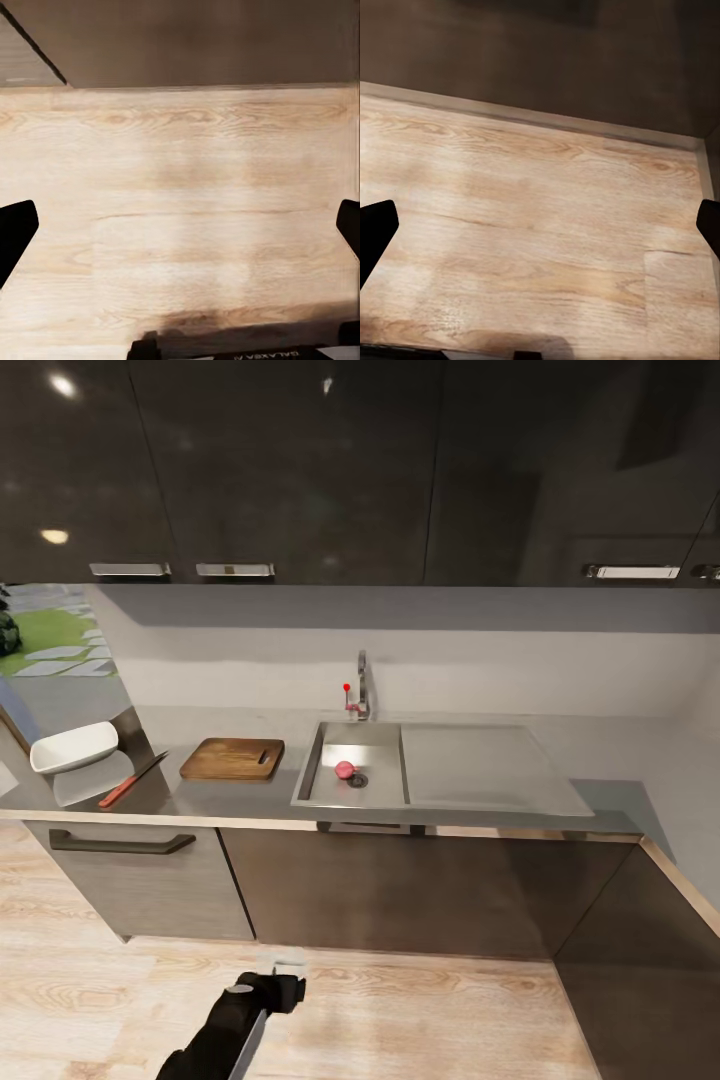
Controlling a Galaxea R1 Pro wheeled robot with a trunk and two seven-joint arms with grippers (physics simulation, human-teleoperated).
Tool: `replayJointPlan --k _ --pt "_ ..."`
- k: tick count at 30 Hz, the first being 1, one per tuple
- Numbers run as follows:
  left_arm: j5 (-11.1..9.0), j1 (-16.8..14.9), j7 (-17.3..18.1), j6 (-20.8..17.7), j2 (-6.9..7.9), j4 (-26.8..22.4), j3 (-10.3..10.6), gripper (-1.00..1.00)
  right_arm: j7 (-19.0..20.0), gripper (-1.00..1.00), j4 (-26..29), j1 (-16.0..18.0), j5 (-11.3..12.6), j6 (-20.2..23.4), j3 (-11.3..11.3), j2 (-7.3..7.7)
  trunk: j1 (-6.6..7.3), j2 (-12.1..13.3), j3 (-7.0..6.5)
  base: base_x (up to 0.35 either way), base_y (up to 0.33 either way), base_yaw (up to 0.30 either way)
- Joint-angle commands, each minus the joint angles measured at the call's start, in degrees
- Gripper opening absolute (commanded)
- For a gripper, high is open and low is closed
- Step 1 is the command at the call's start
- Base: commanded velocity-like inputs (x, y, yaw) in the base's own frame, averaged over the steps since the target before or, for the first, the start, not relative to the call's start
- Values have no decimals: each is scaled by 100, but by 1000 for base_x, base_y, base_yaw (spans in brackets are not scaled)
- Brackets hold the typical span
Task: In the kitchen, take the Vidalia onion out of the sink, dice it on the chopping board with the paring knife, put the diced onion into the bowl on the countertop, then place both the paring knife and the chopping board into the sink.
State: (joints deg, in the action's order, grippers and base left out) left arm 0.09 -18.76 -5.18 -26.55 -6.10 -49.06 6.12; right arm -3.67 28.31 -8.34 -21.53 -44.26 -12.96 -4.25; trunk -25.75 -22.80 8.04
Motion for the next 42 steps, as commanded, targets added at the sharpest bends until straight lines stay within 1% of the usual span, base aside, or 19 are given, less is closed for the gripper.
replayJointPlan --k 1,3,5,8,10,12,16,17,18,23,24,25,26,27,28,31,33,36,42 --pt "-1 -78 -29 -152 -8 -78 48 100 -29 100 7 -1 -63 -5 -29 -6 -3 -11 12 0 0 0" --pt "-9 -242 -28 -490 -45 -331 176 100 -29 100 2 -1 -62 -1 -30 -6 -3 -11 12 0 0 0" --pt "-15 -419 -27 -1104 -82 -896 399 100 -30 100 -6 -1 -62 12 -30 -6 -3 -11 12 0 0 0" --pt "-23 -587 -23 -1740 -95 -1553 499 100 -29 100 -37 -1 -62 19 -31 -6 -3 -11 12 0 0 0" --pt "-41 -940 -17 -2298 -99 -1934 532 100 -29 100 -72 -1 -62 22 -31 -6 -3 -11 12 0 0 0" --pt "-59 -1215 -13 -2550 -100 -2021 540 100 -29 100 -80 -1 -62 22 -31 -6 -3 -11 12 0 0 0" --pt "-80 -1798 -10 -2793 -103 -2051 546 100 -29 100 -87 -1 -62 23 -31 -2 -3 -11 12 0 0 0" --pt "-88 -2170 -5 -2859 -107 -2024 547 100 -29 100 -88 -1 -62 26 -35 1 -3 -11 12 0 0 0" --pt "-90 -2266 -4 -2876 -108 -1997 547 100 -29 100 -88 -1 -62 26 -36 1 -3 -11 12 0 0 0" --pt "-209 -3219 8 -2982 -136 -1379 548 100 -29 100 -89 -1 -62 24 -39 3 -3 -11 12 0 0 0" --pt "-277 -3498 29 -2990 -149 -1119 548 100 -29 100 -89 -1 -62 24 -39 2 -3 -11 12 0 0 0" --pt "-398 -3942 71 -2995 -166 -639 548 100 -29 100 -89 -1 -62 23 -39 2 -3 -11 12 0 0 0" --pt "-443 -4098 83 -2993 -171 -455 548 100 -29 100 -89 -1 -62 23 -39 3 -3 -11 12 0 0 0" --pt "-555 -4453 100 -2985 -179 -12 546 100 -29 100 -89 -1 -62 23 -39 3 -3 -11 12 0 0 0" --pt "-620 -4635 107 -2978 -185 214 545 100 -29 100 -89 -1 -62 23 -39 1 -3 -11 12 0 0 0" --pt "-1093 -5699 125 -2912 -236 1517 540 100 -29 100 -89 -1 -62 17 -39 -4 -3 -11 12 0 0 0" --pt "-1344 -6164 127 -2777 -275 2063 543 100 -29 100 -89 -1 -63 14 -39 -5 -3 -11 12 0 0 0" --pt "-1490 -6438 127 -2660 -312 2358 550 100 -29 100 -89 -1 -62 8 -39 -5 -3 -11 12 0 0 0" --pt "-1539 -6518 207 -2626 -294 2458 578 100 -29 100 -89 -1 -62 6 -39 -6 -3 -11 12 0 0 0"
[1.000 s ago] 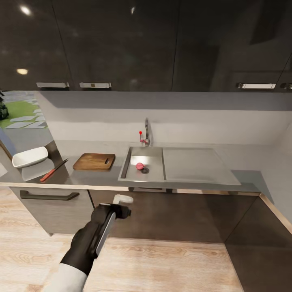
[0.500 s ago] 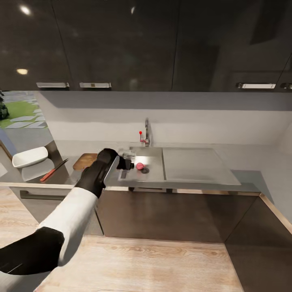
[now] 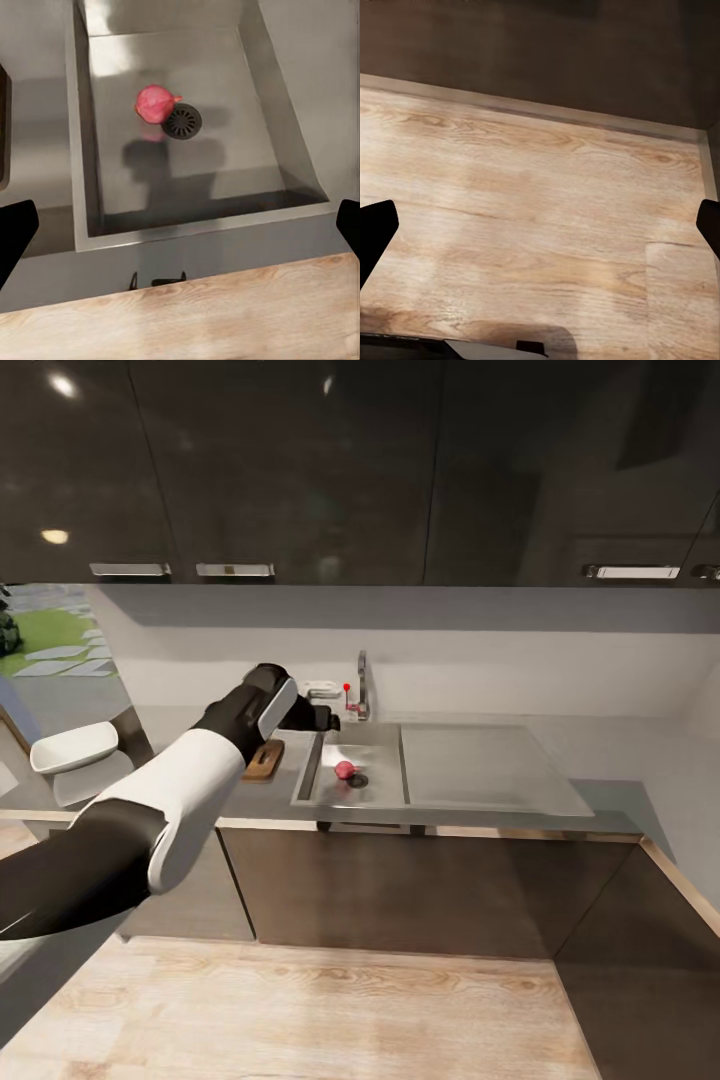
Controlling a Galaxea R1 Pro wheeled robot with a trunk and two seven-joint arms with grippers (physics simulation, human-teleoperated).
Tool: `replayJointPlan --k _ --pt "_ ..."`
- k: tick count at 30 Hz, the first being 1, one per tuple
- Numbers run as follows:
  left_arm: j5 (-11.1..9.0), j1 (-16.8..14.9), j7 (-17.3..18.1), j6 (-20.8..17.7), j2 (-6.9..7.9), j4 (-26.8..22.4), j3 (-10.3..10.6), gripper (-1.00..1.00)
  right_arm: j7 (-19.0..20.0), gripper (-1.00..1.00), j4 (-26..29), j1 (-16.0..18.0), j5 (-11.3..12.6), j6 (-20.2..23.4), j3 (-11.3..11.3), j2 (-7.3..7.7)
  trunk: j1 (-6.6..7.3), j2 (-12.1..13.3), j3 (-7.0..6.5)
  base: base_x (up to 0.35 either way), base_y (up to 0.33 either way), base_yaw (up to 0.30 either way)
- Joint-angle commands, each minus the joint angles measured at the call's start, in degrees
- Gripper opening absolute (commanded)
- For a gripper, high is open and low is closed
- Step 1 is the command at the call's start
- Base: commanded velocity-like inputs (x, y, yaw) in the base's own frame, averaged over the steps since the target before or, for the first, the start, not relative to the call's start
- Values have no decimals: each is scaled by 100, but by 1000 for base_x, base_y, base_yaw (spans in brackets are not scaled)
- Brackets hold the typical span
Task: In the kitchen, take the Vidalia onion out of the sink, dice it on the chopping board with the paring knife, put the diced onion into the bowl on the countertop, then place both the paring knife and the chopping board into the sink.
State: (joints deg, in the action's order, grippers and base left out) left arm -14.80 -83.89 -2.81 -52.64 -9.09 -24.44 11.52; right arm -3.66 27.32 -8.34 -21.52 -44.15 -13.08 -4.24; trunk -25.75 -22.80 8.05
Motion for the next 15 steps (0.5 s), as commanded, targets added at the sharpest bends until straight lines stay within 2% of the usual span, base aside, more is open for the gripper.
replayJointPlan --k 1,5,11,15 --pt "-52 -7 -18 -12 8 -3 39 100 -29 100 10 -1 -63 -5 -28 -6 -4 -12 11 0 0 0" --pt "-58 -10 23 13 80 37 49 100 -29 100 10 -1 -62 -13 -28 -6 -4 -12 11 82 -72 0" --pt "-55 10 31 37 61 393 59 100 -30 100 10 -1 -65 -22 -28 -6 -4 -12 11 235 -198 0" --pt "-58 16 34 45 58 464 61 100 -35 100 10 -1 -64 -23 -28 -6 -4 -12 11 255 -214 0"
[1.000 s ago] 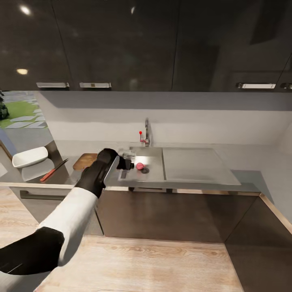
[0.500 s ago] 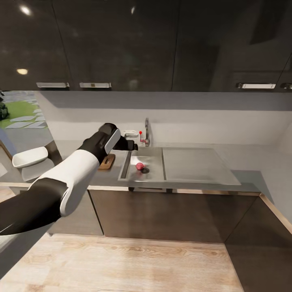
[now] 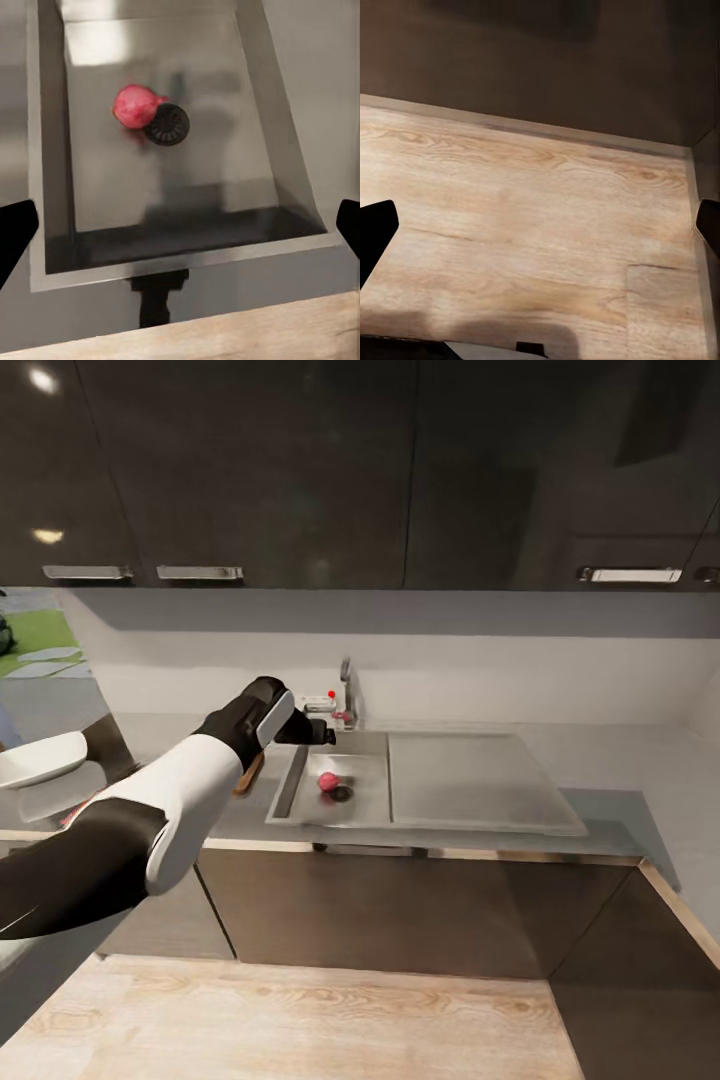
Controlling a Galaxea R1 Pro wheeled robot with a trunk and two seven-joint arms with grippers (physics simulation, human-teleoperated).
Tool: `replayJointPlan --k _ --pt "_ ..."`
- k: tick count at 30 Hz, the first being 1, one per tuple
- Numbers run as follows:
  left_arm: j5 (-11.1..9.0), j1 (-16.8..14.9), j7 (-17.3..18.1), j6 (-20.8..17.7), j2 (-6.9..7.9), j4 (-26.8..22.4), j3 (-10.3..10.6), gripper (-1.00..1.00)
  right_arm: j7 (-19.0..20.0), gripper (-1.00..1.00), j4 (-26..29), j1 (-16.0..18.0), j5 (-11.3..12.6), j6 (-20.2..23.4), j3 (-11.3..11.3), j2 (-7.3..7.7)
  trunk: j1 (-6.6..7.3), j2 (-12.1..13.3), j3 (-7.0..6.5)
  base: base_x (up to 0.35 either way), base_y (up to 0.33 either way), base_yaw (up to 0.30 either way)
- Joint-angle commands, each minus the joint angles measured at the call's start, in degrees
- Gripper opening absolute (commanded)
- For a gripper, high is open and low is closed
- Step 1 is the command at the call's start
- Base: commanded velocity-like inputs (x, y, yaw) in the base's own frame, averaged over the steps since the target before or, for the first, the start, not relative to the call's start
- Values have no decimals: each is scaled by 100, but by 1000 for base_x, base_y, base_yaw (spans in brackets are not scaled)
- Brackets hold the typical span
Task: In the kitchen, take the Vidalia onion out of the sink, dice it on the chopping board with the paring knife, put the diced onion into the bowl on the countertop, then place both the paring knife and the chopping board into the sink.
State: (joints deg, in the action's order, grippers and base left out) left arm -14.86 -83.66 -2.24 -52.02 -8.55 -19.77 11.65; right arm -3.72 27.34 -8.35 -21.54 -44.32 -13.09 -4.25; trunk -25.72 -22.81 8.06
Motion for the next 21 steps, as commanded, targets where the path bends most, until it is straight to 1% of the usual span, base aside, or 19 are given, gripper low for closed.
replayJointPlan --k 1,5,9,11,14,16,19,20,21 --pt "-51 -3 -23 -14 0 8 49 100 -30 100 8 0 -62 -6 -27 -6 -6 -11 11 258 -216 0" --pt "-52 6 -23 -11 3 81 52 100 -32 100 8 0 -61 -6 -27 -7 -6 -11 11 265 -192 0" --pt "-46 11 -30 60 24 267 55 100 -32 100 -36 0 -56 40 -28 -1 -6 -11 11 286 -49 0" --pt "-41 35 -31 156 37 306 56 100 -30 100 -322 0 -58 62 -32 7 -6 -11 11 290 -13 0" --pt "-30 136 -43 226 44 324 56 100 -32 100 -1086 0 -63 14 -42 41 -6 -11 11 216 -4 0" --pt "-28 158 -49 235 45 324 56 100 -32 100 -1256 0 -62 -31 -36 48 -6 -11 11 85 -1 0" --pt "-26 177 -55 242 46 326 56 100 -36 100 -1389 0 -61 -248 -24 42 -6 -11 11 37 -1 0" --pt "-26 181 -57 243 46 329 56 100 -41 100 -1426 0 -61 -389 -22 39 -6 -11 11 16 0 0" --pt "-26 192 -62 244 46 331 56 100 -49 100 -1519 0 -61 -633 -20 35 -6 -11 11 8 0 0"
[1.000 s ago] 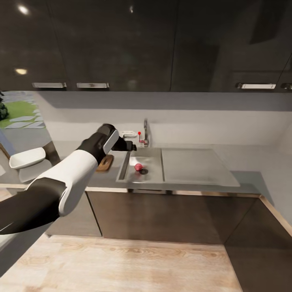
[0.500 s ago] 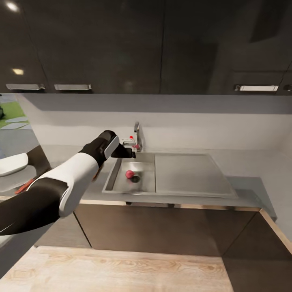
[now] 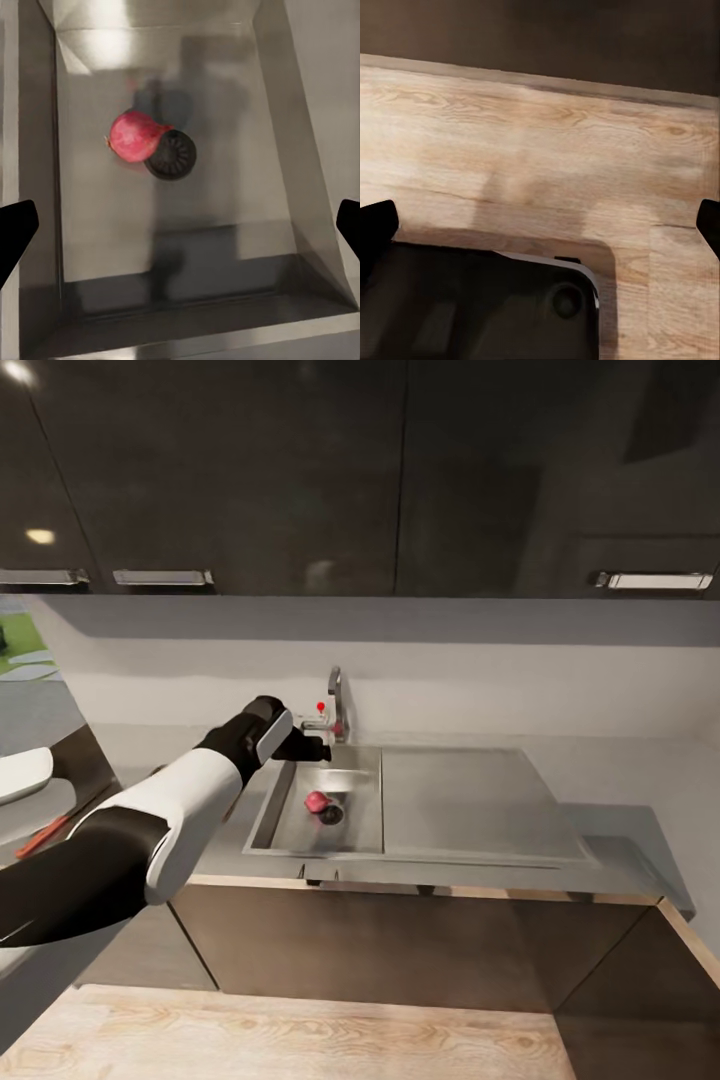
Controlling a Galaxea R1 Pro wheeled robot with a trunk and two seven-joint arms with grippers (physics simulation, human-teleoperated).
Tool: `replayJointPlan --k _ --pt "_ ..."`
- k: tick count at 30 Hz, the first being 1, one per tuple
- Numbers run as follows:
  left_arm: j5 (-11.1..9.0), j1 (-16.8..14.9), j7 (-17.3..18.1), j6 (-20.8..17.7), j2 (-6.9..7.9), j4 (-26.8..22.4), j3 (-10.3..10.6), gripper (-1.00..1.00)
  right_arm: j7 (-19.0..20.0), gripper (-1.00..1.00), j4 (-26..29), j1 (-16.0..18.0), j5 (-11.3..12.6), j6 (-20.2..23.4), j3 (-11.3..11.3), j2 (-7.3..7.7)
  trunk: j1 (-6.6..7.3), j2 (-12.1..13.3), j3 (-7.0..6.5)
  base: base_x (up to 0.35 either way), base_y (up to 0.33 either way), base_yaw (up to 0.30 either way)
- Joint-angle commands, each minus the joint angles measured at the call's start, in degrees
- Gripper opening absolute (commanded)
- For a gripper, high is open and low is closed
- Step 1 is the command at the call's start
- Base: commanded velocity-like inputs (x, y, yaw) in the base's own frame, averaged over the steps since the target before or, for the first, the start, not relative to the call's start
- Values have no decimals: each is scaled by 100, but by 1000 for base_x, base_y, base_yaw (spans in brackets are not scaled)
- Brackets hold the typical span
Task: In the kitchen, take the Vidalia onion out of the sink, dice it on the chopping board with the paring knife, put the diced onion into the bowl on the countertop, then place both the paring knife and the chopping board into the sink.
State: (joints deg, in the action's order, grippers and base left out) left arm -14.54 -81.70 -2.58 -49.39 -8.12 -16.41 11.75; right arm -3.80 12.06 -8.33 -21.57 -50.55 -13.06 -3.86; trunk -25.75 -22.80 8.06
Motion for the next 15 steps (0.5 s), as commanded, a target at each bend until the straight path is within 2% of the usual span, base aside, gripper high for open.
replayJointPlan --k 1,5,11,15 --pt "-56 22 -29 -19 3 -6 47 100 -44 100 -100 -2 -58 -191 -22 -4 -4 -12 11 5 0 0" --pt "-45 149 -31 -18 3 -15 47 100 -62 100 -525 -2 -58 -937 -21 -2 -4 -12 11 2 0 0" --pt "-44 211 -32 -18 3 -20 47 100 -66 100 -821 -2 -58 -945 -22 24 -4 -12 11 0 0 0" --pt "-42 215 -32 -18 3 -20 47 100 -177 100 -854 -12 -58 -945 -14 -25 -4 -12 11 0 0 0"
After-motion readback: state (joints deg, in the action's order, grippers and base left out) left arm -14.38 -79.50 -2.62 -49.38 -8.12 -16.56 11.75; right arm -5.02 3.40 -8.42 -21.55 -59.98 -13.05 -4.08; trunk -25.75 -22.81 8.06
